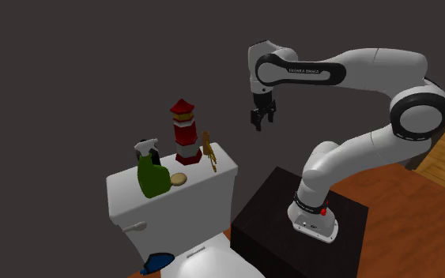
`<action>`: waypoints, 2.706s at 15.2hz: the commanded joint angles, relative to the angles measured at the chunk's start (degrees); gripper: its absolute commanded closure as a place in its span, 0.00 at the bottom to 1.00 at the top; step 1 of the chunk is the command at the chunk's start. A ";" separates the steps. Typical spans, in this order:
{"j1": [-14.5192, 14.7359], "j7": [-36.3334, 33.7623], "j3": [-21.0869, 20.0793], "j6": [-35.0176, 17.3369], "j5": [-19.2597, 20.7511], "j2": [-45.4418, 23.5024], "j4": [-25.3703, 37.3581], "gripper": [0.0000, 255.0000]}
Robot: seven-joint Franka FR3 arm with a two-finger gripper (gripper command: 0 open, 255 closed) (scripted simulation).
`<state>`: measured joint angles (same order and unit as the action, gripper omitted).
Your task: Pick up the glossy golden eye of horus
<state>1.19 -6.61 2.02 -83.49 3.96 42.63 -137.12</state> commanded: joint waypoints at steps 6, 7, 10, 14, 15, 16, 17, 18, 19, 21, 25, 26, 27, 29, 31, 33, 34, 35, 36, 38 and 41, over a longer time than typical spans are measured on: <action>0.71 -11.19 -5.75 -4.77 -6.21 -3.63 0.17 0.00; 0.84 -13.38 -6.86 -5.83 -7.29 -4.62 0.44 0.00; 1.06 -19.78 -10.16 -9.14 -10.18 -8.07 1.77 0.00; 1.13 -28.15 -14.30 -13.66 -12.93 -13.67 4.69 0.00; 1.08 -30.22 -15.30 -14.77 -13.41 -15.22 5.62 0.00; 1.03 -32.30 -16.26 -15.87 -13.78 -16.83 6.63 0.00; 0.96 -34.38 -17.20 -16.95 -14.06 -18.50 7.72 0.00; 0.88 -36.46 -18.11 -18.00 -14.24 -20.21 8.88 0.00; 0.79 -38.55 -19.01 -19.02 -14.31 -21.98 10.13 0.00; 0.61 -42.44 -20.58 -20.81 -14.17 -25.37 12.63 0.00; 0.71 -42.29 -20.83 -23.93 -14.26 -25.90 10.02 0.00; 0.73 -42.25 -20.91 -24.72 -14.28 -26.06 9.40 0.00; 0.75 -42.22 -20.98 -25.51 -14.29 -26.24 8.79 0.00; 0.77 -42.17 -21.10 -26.75 -14.32 -26.54 7.83 0.00; 0.76 -42.17 -21.10 -26.77 -14.29 -26.63 7.90 1.00; 0.74 -42.14 -21.09 -26.81 -14.27 -26.69 7.92 1.00; 0.74 -42.14 -21.09 -26.83 -14.27 -26.67 7.88 1.00; 0.74 -42.14 -21.09 -26.84 -14.28 -26.67 7.87 1.00; 0.74 -42.15 -21.09 -26.84 -14.27 -26.68 7.87 1.00; 0.75 -42.15 -21.10 -26.84 -14.27 -26.68 7.88 1.00; 0.76 -42.20 -21.02 -25.96 -14.30 -26.35 8.43 1.00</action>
<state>1.97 -48.82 -19.06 -109.93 -10.35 16.15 -129.02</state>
